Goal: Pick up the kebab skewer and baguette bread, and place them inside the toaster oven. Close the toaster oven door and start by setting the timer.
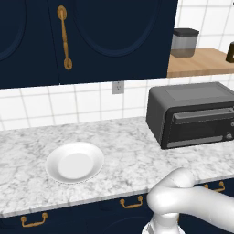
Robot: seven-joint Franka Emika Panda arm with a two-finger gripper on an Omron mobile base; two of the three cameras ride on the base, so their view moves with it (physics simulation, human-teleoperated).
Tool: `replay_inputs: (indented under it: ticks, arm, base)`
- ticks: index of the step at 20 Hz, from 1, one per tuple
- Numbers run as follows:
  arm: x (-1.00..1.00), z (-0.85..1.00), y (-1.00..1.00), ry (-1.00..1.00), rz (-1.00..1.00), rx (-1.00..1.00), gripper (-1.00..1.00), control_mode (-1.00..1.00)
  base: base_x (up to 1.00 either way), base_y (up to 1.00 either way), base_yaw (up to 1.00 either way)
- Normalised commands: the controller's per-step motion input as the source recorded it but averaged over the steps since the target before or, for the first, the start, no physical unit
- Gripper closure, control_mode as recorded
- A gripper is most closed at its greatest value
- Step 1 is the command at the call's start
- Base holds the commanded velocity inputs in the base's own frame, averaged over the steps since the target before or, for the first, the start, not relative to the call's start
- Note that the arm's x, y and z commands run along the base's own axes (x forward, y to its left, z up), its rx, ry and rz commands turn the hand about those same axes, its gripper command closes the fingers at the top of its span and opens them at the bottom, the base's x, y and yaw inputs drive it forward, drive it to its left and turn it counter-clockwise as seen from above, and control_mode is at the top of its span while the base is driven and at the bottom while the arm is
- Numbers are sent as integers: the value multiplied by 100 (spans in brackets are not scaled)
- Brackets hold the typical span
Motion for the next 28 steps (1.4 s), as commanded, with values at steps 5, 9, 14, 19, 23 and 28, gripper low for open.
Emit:
replay_inputs:
  ticks: [5,9,14,19,23,28]
  arm:
    - [0,3,0,1,0,0,-100,-100]
    - [0,0,0,0,0,0,-100,-100]
    - [0,0,0,0,0,0,100,-100]
    - [0,0,0,0,0,0,100,-100]
    - [0,0,0,0,0,0,100,-100]
    - [-6,-1,0,0,0,1,100,-100]
  base:
    - [0,0,0]
    - [0,0,0]
    - [0,0,0]
    - [0,0,0]
    - [0,0,0]
    - [0,0,0]
